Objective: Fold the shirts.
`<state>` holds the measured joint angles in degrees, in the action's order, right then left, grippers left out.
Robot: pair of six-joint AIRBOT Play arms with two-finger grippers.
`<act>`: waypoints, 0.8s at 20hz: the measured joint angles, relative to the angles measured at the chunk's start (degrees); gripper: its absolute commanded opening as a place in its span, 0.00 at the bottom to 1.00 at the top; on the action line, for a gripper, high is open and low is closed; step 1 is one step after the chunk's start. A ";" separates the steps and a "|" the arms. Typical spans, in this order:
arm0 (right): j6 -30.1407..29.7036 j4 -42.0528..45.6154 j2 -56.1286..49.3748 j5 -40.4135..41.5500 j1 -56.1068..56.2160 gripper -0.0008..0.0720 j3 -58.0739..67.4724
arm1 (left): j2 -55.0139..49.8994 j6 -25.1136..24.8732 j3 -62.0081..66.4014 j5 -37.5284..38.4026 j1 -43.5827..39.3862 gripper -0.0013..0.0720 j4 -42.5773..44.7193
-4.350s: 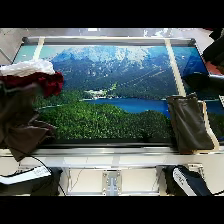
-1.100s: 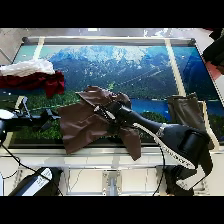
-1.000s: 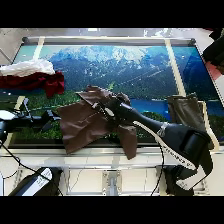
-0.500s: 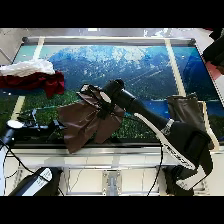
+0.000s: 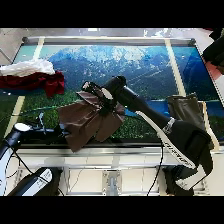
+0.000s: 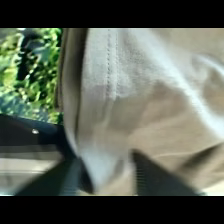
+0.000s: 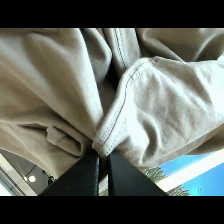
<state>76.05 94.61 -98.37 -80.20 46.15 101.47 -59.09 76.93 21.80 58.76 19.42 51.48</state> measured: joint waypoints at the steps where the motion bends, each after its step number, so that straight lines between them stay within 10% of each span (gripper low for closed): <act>1: 0.04 0.02 0.00 -0.02 -0.04 0.03 0.00 | -0.04 0.00 -0.07 -0.96 -1.31 0.03 -0.50; 16: 1.77 12.22 12.39 -15.98 -5.90 0.03 8.98 | 20.06 -0.04 22.18 0.24 9.70 0.03 -11.41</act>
<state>77.82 106.83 -85.97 -96.18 40.25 110.45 -39.03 76.88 43.99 59.00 29.12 40.07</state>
